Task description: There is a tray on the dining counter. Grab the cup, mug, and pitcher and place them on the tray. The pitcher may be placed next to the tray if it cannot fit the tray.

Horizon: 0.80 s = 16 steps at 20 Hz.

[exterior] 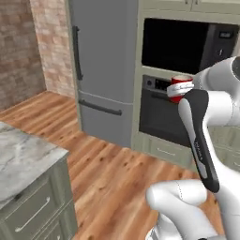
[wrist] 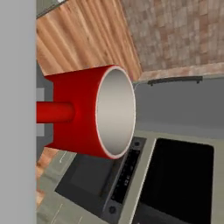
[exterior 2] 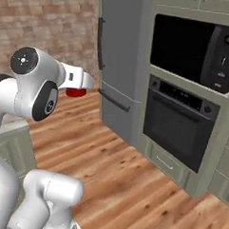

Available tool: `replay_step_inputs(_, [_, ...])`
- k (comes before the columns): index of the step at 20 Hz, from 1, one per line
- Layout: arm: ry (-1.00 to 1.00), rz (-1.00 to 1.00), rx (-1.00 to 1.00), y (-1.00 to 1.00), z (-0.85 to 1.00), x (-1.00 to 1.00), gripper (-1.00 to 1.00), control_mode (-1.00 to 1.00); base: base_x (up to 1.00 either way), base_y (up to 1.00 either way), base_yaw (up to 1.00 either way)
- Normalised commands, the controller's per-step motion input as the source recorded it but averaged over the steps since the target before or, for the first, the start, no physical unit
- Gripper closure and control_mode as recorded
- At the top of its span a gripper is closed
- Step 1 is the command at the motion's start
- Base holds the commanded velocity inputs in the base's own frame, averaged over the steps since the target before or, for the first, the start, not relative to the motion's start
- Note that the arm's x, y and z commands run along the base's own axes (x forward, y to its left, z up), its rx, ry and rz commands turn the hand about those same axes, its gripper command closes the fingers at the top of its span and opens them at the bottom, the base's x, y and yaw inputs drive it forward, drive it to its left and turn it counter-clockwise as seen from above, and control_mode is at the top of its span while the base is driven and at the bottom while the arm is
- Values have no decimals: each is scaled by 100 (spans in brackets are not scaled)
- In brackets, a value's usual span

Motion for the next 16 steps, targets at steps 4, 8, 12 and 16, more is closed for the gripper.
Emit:
replay_step_inputs(4, [0, 0, 0, 0, 0, 0, 100, 100, 28, -50, 71])
replay_step_inputs(8, [0, 0, 0, 0, 0, 0, 100, 100, 29, -56, 68])
replay_step_inputs(12, [0, 0, 0, 0, 0, 0, 100, 100, 46, -74, 59])
replay_step_inputs(16, [0, 0, 0, 0, 0, 0, 100, 100, 49, -100, 43])
